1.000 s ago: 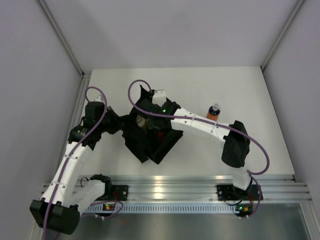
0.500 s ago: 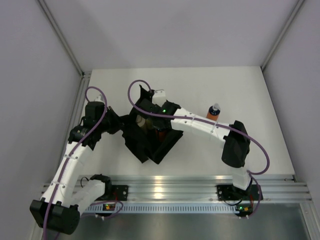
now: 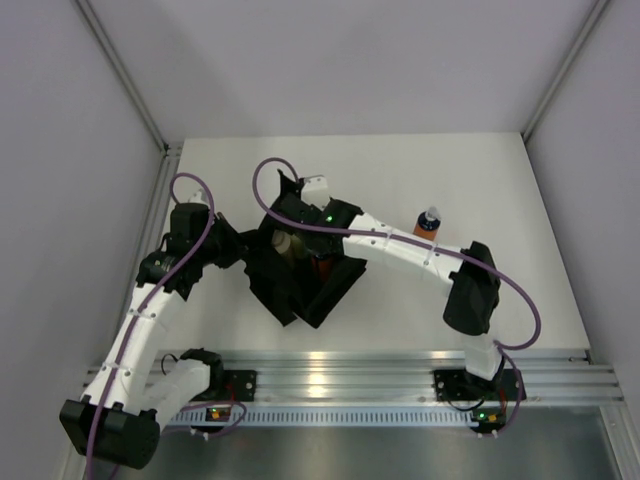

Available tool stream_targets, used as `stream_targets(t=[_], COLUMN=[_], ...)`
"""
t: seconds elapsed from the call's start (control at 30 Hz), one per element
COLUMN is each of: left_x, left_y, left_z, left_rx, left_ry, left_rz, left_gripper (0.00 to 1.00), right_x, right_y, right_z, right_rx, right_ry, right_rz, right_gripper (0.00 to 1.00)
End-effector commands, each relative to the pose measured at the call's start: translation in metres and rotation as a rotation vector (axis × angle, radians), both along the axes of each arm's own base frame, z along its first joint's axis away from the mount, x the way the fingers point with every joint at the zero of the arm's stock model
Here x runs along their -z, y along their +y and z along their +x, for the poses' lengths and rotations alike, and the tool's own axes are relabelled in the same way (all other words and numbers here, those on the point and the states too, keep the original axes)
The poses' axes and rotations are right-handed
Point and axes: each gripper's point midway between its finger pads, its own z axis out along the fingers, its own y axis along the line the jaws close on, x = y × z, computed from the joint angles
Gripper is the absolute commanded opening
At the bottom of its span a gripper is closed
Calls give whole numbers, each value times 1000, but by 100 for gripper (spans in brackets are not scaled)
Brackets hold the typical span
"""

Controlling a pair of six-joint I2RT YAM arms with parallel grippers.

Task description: Take the personal care products out of the canvas bag

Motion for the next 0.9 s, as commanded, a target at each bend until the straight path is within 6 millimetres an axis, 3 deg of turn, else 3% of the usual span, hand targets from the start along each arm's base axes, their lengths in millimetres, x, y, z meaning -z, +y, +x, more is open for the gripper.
stream_targets(t=[0.0,0.23,0.5,0.87], left_x=[2,-2,-1,-4], left_y=[-4,-2,-1,0], left_z=[-10,-7,-6,-4], left_rx=[37,26,20,14], left_ry=[31,18,20,11], left_rz=[4,14,20,23], left_gripper=[0,0,0,0], right_x=[-70,-114,-137,-176], right_y=[12,22,35,28], right_z=[0,-1,-9,-22], right_rx=[-67,-123,-245,-348], right_ry=[-122,-196,-216,-259], right_rz=[94,151,157,191], right_gripper=[0,0,0,0])
